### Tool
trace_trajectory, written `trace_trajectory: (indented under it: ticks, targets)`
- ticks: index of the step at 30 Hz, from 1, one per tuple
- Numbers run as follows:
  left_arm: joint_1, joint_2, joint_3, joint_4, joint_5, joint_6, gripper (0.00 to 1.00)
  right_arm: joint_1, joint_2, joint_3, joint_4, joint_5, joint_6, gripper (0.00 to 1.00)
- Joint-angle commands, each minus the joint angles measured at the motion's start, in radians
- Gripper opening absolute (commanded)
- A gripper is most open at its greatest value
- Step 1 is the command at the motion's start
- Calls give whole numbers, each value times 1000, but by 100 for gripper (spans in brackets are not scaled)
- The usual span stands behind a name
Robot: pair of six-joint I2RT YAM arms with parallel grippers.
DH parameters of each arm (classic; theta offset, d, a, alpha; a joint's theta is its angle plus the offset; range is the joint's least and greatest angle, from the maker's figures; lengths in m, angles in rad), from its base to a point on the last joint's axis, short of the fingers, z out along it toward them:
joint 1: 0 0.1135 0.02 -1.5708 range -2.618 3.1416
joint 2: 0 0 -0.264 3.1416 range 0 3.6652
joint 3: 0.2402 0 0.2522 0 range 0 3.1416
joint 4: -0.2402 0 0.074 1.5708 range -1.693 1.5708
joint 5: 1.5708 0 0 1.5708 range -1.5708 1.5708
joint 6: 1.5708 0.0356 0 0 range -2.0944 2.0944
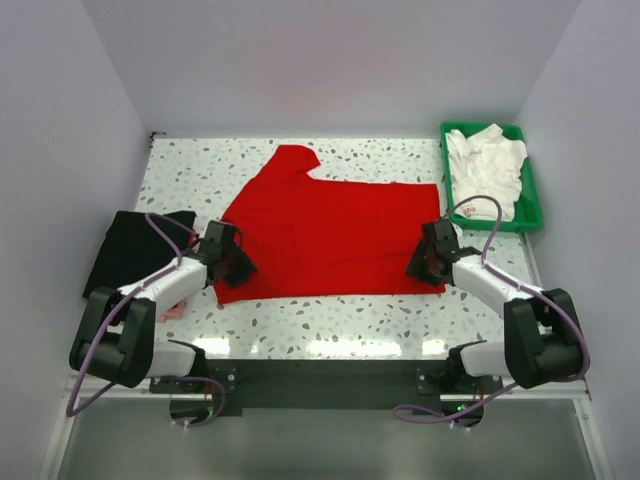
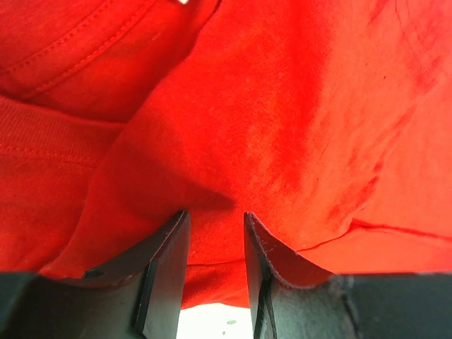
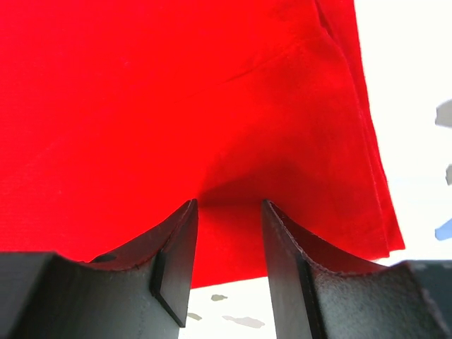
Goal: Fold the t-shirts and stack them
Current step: Fold the tshirt
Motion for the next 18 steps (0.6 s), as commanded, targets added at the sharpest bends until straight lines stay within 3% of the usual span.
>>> trace_trajectory:
  ticks: [1, 13, 18]
  targets:
    - [3, -22, -62, -55, -59, -43, 42, -2, -55, -45, -101, 21, 59, 44]
    - [2, -178, -108, -167, -52, -34, 42, -4, -283, -53, -296, -1, 98, 43]
    - [3, -191, 39, -197, -67, 14, 45, -2, -254, 70, -260, -59, 7, 45]
